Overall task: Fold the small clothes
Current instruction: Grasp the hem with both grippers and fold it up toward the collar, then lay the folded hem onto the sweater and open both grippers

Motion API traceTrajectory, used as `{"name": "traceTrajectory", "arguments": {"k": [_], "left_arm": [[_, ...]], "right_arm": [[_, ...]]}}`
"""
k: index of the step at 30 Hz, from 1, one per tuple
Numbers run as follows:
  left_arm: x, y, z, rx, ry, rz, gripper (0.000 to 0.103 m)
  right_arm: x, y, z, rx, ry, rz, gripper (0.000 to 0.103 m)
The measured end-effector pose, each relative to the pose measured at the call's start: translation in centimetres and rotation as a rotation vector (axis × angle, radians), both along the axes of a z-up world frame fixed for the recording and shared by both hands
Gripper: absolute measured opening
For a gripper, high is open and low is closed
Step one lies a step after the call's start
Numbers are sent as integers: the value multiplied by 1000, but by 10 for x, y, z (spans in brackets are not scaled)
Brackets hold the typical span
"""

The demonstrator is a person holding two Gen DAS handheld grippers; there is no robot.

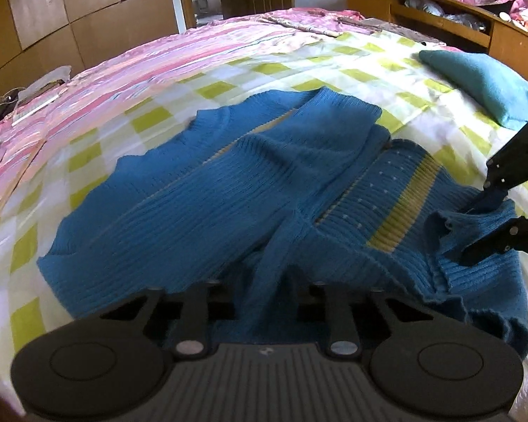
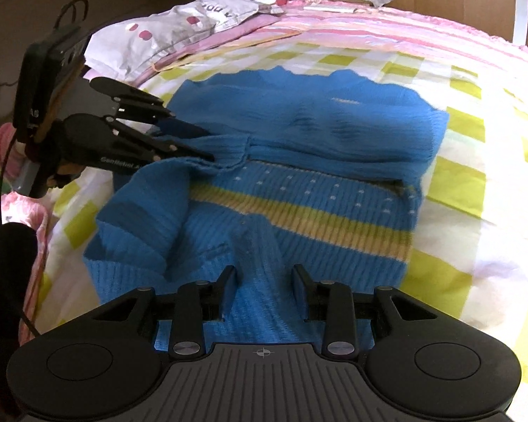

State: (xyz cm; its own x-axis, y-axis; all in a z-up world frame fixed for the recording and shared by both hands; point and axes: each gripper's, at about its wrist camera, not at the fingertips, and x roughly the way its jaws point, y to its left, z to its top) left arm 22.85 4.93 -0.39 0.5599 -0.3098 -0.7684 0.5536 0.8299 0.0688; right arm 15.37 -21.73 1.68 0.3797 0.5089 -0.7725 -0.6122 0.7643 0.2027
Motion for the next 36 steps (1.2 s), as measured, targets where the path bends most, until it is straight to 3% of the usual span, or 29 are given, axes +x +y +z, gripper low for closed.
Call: {"name": "traceTrajectory", "arguments": {"k": [2,4,12,18,23,28,36], "left_arm": [[-2,4,2,-15,10,2,13],[-5,8,5,-44,15,12,13],[-13,53,35,-270,-41,168,12],[-7,97,63,-415,-155,325,12],[10,123,63,-427,-217,454,12],[27,137,42,-437,-202,536,12],[48,138,6,-394,-163,610,12]], "right_arm": [[-1,2,0,-5,12,-9,10],[-1,1,4,12,14,-35,7],[12,-24,48,195,-76,-203,5],[37,-43,77,292,-216,-343,5],[69,-56,79,362,-291,-483,6],[93,-57,62,405,-307,-564,5],[144,-44,17,274,-256,-634,5]]}}
